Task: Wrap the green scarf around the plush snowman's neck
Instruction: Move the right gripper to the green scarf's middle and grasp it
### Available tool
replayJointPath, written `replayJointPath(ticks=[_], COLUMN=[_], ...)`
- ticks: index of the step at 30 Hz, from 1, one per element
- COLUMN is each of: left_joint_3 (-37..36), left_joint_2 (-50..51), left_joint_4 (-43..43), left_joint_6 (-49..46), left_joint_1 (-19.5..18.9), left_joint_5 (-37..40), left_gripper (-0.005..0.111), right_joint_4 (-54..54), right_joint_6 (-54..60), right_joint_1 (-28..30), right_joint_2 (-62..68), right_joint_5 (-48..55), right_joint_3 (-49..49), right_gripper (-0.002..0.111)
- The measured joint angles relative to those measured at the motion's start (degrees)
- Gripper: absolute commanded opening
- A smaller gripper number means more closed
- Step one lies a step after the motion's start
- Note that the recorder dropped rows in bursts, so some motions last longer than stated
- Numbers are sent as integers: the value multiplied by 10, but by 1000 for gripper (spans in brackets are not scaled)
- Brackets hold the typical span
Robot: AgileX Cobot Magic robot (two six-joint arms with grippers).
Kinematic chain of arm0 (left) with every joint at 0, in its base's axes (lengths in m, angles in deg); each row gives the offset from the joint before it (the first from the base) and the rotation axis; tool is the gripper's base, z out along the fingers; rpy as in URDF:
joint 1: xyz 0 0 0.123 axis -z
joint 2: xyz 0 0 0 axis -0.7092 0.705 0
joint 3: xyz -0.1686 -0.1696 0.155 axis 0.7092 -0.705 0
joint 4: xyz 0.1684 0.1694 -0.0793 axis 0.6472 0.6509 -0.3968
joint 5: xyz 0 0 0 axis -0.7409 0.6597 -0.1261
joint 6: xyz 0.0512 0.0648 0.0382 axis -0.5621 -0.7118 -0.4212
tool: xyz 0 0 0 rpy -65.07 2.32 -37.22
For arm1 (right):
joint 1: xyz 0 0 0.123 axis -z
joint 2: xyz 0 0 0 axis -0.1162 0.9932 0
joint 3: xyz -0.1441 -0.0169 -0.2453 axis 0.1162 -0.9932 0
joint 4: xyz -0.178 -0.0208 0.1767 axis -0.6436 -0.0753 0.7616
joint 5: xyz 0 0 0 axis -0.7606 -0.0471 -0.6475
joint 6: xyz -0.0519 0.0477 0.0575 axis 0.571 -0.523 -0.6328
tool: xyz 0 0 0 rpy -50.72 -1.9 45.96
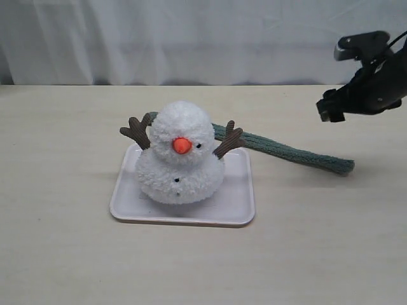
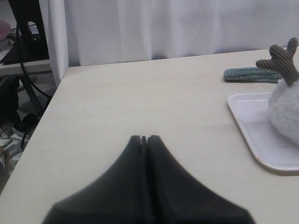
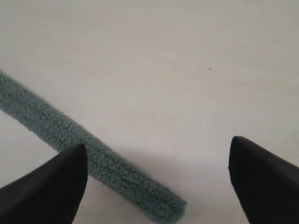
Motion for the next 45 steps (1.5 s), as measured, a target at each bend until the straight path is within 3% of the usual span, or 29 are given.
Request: replayJointPath(ticks=[11, 22, 30, 45], left_joint_3=[0, 0, 0, 0], left_joint_2=[0, 0, 0, 0], left_joint_4=[0, 0, 0, 0], left_joint_6=[0, 0, 0, 0], left_joint_1=[0, 0, 0, 0], left_joint_5=[0, 0, 0, 0], left_gripper=[0, 0, 0, 0], right_joint_4=[5, 17, 20, 34], right_joint_6=[42, 204, 205, 188], right_joint_1=[-16, -95, -127, -134], right_joint_2=[136, 154, 187, 233], right_joint_5=[59, 76, 15, -79], right_joint_3=[117, 146, 146, 146], right_gripper=[77, 77, 77, 77])
